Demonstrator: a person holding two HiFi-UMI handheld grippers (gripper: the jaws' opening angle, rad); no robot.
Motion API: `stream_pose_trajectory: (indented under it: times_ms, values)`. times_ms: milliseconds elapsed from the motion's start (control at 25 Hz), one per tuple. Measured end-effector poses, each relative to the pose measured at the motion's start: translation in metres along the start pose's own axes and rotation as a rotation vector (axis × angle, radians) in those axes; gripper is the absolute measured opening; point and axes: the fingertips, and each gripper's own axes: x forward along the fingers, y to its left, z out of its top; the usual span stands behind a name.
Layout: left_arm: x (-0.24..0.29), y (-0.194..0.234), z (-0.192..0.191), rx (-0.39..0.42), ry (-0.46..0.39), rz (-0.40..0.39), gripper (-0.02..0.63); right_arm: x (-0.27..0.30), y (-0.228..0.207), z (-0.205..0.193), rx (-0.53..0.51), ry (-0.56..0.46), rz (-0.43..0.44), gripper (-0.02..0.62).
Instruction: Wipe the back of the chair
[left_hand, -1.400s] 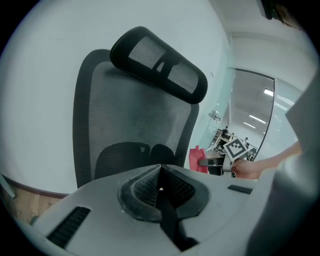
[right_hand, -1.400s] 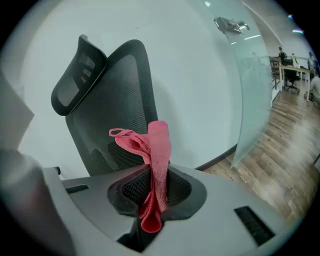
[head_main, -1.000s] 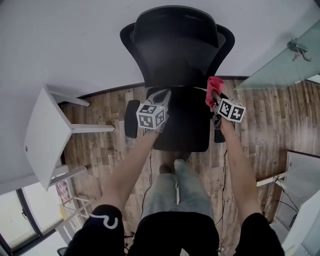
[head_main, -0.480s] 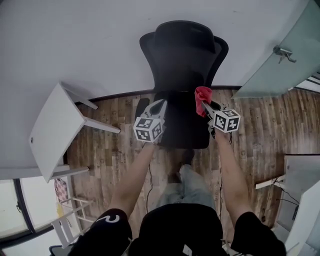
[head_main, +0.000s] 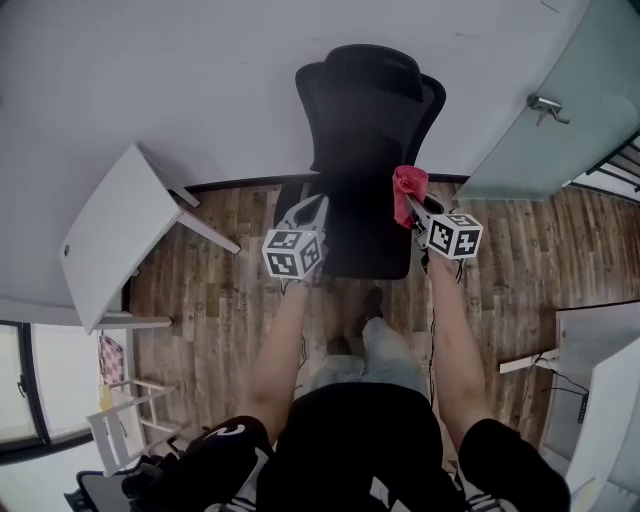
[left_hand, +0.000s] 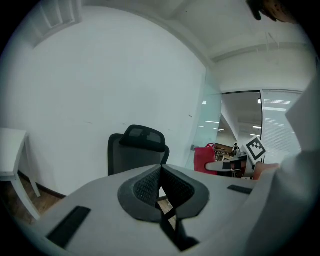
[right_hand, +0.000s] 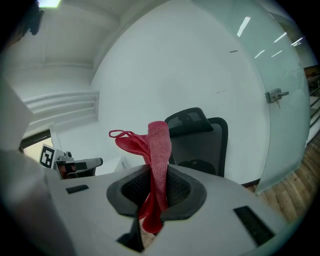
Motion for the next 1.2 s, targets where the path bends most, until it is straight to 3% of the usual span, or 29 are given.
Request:
stream_pose_trajectory:
  times_ms: [200, 560, 880, 1200]
  values:
    - [-0.023, -0.030, 0.012, 0.020, -0.010, -0.005, 0.025, -0.037, 0.015, 0.005, -0.040, -0.020, -0.025, 0.071]
    - [-0.022, -0.085, 0.036, -0.057, -0.028, -0.009, 0.025, -0.093, 0.007, 0.025, -0.116, -0.061, -0.001, 0.071]
    - [-0.001, -0.154, 0.041, -0.033, -0.058, 0.003, 0.025, -0.123, -0.015, 0.044, -0.181, -0.040, 0.056, 0.071]
    - [-0.001, -0.174, 0.034, 0.000, -0.045, 0.072, 0.025, -0.140, -0.041, 0.044, -0.184, -0.026, 0.094, 0.071]
